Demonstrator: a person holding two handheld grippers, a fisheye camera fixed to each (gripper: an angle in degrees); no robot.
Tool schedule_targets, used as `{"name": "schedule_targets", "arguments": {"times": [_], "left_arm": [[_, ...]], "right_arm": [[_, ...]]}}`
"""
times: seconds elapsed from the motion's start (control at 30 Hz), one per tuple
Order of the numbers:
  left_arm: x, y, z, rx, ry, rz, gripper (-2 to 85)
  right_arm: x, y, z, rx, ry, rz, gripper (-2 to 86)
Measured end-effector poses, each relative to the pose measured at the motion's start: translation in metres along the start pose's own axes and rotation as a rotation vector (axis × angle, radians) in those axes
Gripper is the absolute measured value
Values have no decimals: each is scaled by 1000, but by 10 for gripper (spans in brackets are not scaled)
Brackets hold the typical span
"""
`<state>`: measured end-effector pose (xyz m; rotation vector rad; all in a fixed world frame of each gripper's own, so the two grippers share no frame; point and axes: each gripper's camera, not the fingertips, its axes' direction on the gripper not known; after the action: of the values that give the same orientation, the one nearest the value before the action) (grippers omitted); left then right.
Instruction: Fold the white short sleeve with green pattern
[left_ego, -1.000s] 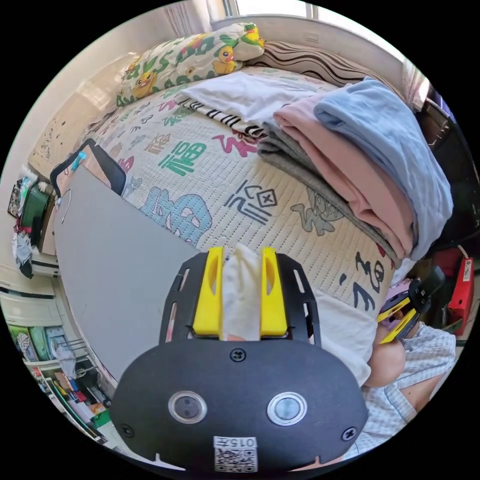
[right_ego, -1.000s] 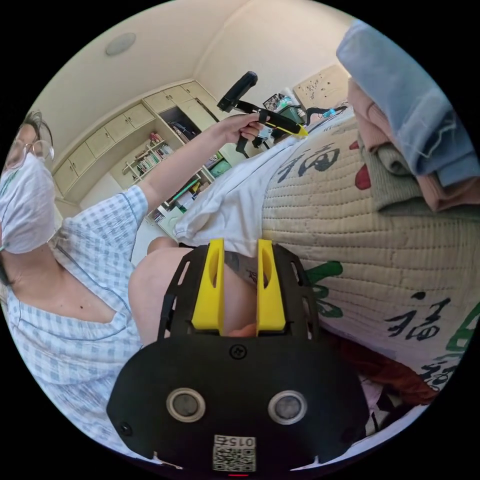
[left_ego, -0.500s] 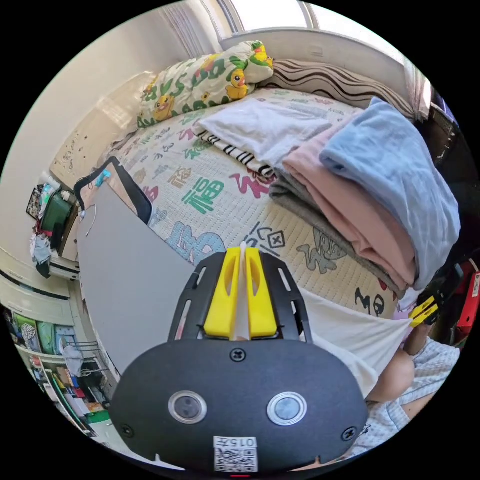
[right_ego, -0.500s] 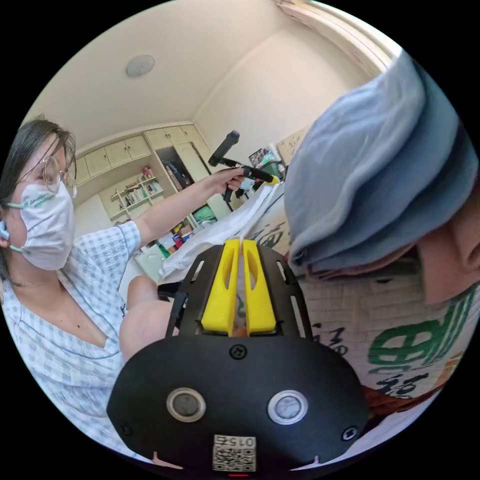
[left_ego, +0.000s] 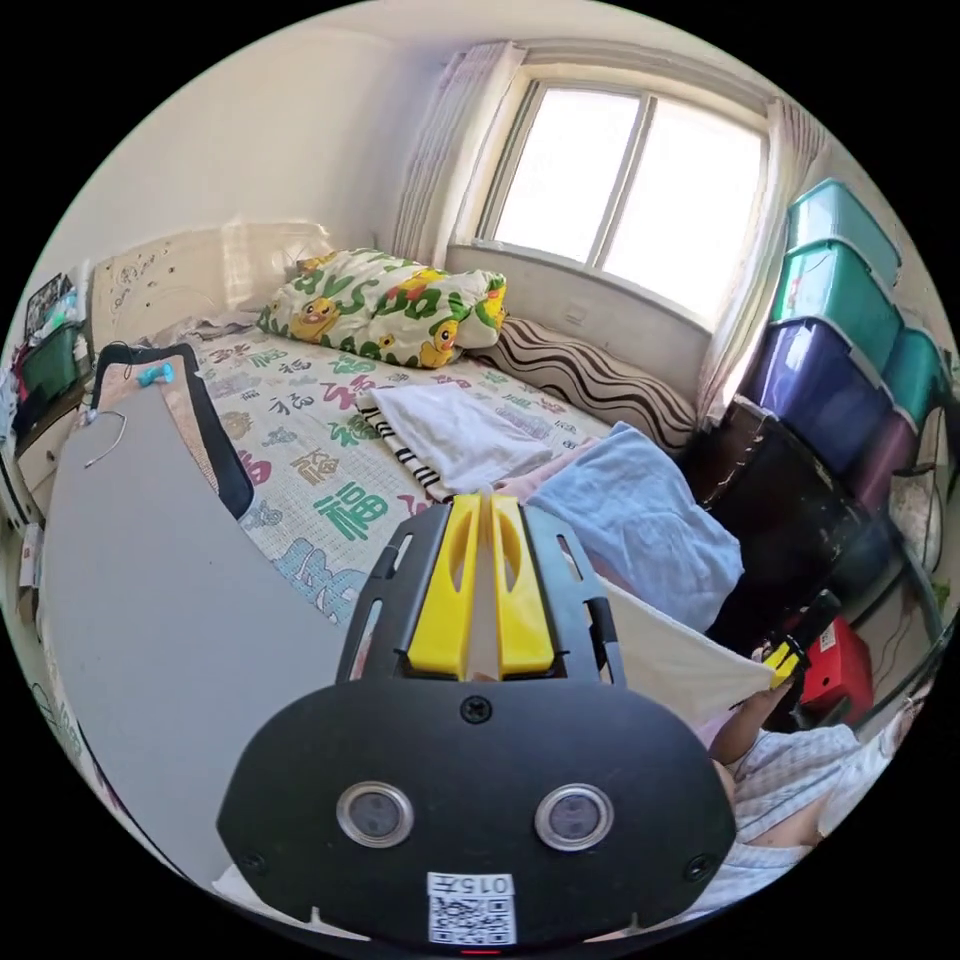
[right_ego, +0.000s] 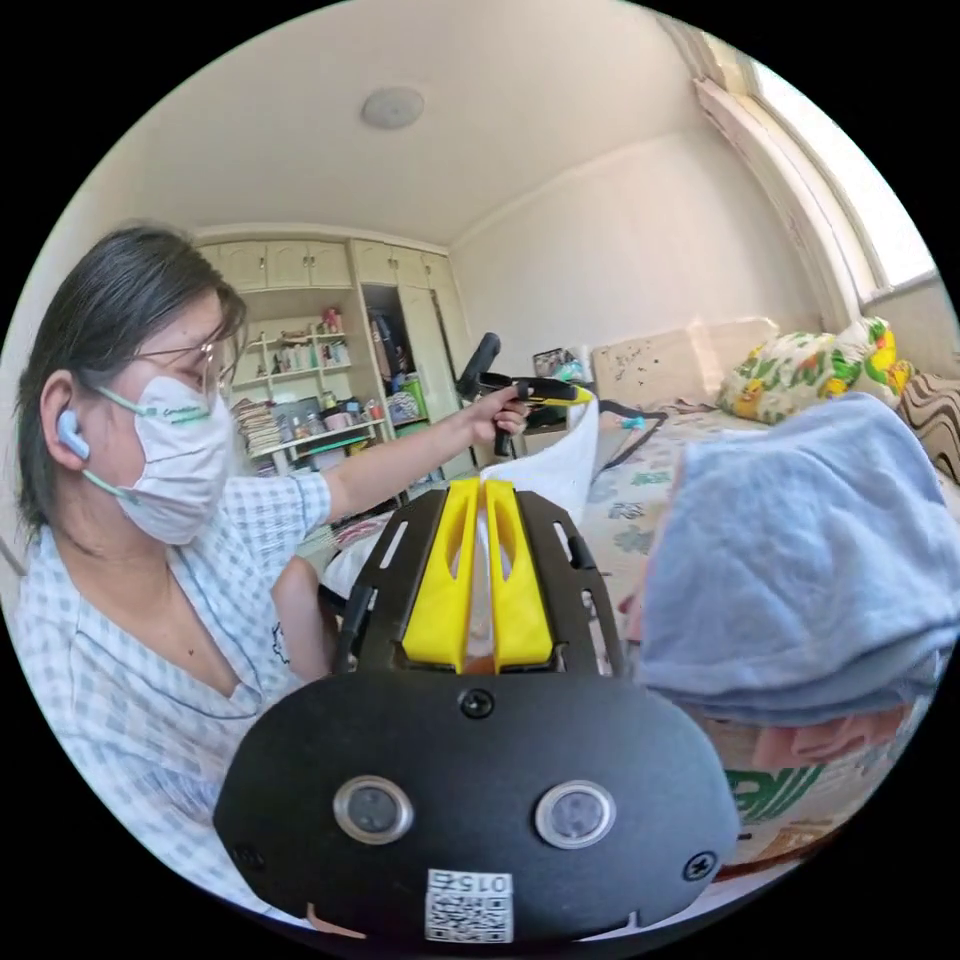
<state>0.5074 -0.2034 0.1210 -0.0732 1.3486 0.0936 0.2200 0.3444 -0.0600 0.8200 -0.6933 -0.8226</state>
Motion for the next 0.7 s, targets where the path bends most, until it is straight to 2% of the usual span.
{"name": "schedule_targets", "arguments": {"times": [0.13, 0.23, 0.3, 0.4, 0.47, 0.53, 0.7], "left_arm": [[-49, 87, -109, 123, 48, -13, 4], [-102, 168, -177, 184, 20, -69, 0], [-140, 220, -201, 169, -4, -139, -1], [-198, 300, -208, 43, -71, -258, -2], [-223, 334, -207, -9, -89, -296, -2], [-236, 360, -221, 51, -6, -305, -2], [-225, 386, -262, 132, 35, -209, -2]], "right_arm": [[-52, -38, 79, -157, -262, -165, 2], [-99, -59, 170, -369, -445, -267, 2], [-127, -61, 244, -558, -526, -307, 2], [-143, -48, 316, -762, -596, -276, 2], [-148, -42, 339, -806, -628, -249, 2], [-155, -42, 350, -828, -637, -254, 2], [-175, -58, 360, -845, -682, -254, 2]]}}
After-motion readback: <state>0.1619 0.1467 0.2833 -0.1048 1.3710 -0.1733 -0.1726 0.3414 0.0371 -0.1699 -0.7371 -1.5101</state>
